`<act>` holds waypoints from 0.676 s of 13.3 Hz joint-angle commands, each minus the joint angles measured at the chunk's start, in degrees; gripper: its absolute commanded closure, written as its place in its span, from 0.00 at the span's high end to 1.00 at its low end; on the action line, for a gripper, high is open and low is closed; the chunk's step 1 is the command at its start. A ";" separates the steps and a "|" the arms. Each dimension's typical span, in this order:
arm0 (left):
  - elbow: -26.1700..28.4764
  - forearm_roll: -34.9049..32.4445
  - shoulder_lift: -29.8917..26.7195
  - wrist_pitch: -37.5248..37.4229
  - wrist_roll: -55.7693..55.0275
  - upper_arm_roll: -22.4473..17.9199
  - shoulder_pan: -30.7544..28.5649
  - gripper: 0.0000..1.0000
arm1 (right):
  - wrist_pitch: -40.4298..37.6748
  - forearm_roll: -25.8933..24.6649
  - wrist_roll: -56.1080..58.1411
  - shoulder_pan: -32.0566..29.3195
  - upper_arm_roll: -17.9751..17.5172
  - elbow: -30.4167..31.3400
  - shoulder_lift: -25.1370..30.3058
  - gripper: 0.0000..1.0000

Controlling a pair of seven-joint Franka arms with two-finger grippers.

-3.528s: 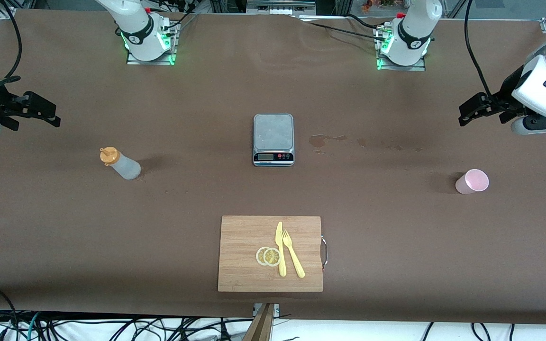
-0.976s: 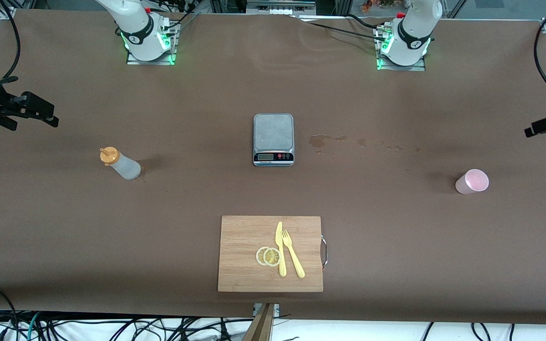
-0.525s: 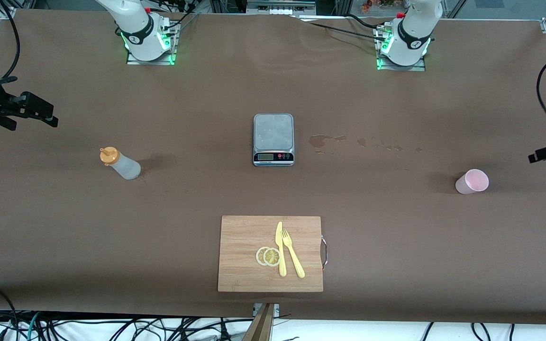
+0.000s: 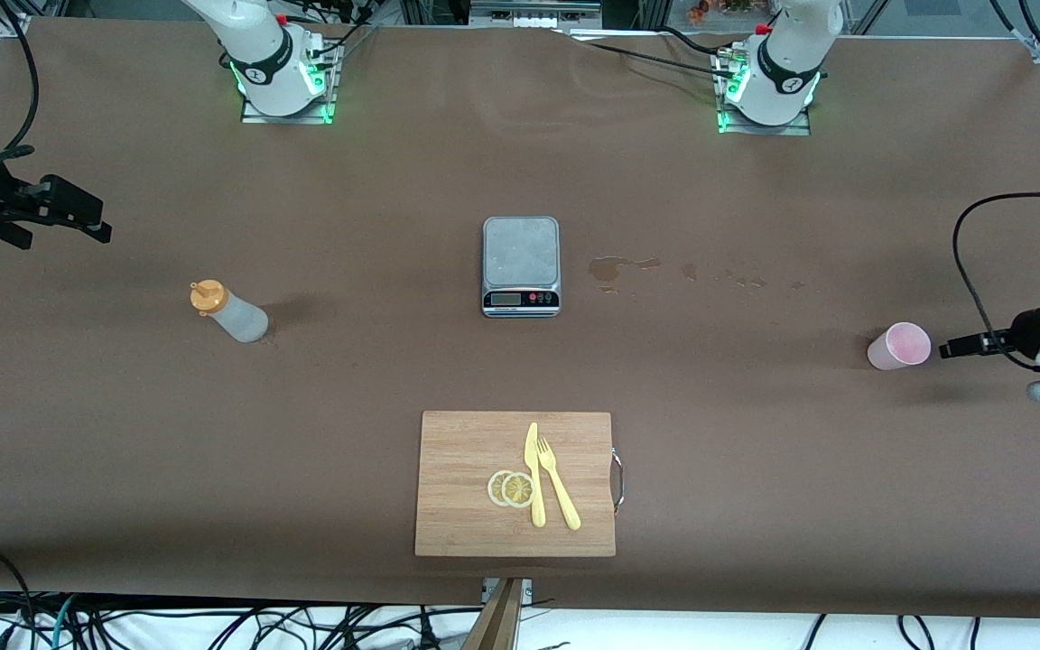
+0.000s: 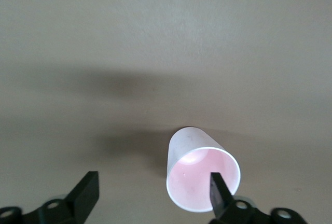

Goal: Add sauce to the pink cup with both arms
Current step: 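Move the left gripper down to the pink cup and grasp it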

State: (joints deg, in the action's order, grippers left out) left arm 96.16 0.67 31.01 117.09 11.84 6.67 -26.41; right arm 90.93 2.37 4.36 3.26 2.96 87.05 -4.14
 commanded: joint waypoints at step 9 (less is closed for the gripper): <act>5.71 -7.18 1.51 4.20 0.21 0.45 3.37 0.00 | -0.14 0.27 -0.23 0.08 0.11 -0.82 0.01 1.00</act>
State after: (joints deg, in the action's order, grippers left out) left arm 101.40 -4.90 32.78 120.62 11.94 7.22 -24.15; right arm 90.98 2.37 4.36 3.27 2.96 87.04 -4.14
